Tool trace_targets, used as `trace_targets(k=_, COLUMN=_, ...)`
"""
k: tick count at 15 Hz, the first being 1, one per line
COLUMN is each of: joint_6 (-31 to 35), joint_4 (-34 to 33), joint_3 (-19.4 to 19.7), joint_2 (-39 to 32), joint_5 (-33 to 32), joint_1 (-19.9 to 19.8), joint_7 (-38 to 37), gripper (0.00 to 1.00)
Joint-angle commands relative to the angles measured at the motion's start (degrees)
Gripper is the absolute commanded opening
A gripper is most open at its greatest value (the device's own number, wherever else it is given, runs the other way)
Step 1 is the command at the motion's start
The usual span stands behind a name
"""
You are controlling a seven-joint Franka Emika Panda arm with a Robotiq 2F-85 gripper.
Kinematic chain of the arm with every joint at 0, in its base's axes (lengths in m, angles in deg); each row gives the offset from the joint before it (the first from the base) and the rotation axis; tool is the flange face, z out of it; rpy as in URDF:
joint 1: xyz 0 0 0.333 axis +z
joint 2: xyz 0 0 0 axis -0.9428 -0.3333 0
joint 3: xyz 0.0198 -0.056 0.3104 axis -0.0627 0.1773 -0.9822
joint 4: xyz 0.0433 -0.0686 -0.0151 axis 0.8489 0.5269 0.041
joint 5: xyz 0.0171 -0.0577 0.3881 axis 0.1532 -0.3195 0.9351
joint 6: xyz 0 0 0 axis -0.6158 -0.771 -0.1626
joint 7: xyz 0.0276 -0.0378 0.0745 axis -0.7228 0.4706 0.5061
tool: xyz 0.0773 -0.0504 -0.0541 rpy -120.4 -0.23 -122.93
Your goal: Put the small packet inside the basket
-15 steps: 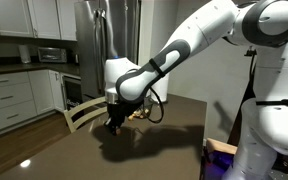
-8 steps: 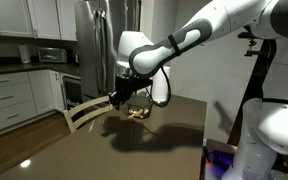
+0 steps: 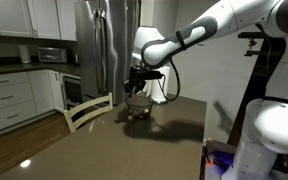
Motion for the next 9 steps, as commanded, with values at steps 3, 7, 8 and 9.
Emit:
trace_targets(k=3, joint_6=-3.78, joint_4=-3.15, joint_3=3.32, joint_2=-0.42, joint_5=3.12, joint_1=-4.82, joint_7=-1.55, gripper=0.06)
trace_targets(k=7, joint_6=-9.07, joint_4=-6.81, joint_3=4.68, joint_2=-2.61, joint_5=5.09, joint_1=-6.17, joint_7=-2.33, gripper=0.06)
trace_targets(k=8, joint_6=-10.18, joint_4=-7.50, joint_3=4.77, joint_2=-3.12, joint_5=5.48, joint_1=-6.17, joint_7=-2.48, gripper=0.06)
trace_targets(k=9, joint_6=-10.99, joint_4=-8.05, joint_3=4.86, joint_2=-3.48, joint_5=5.95, joint_1=-6.09, joint_7=-2.70, gripper=0.09)
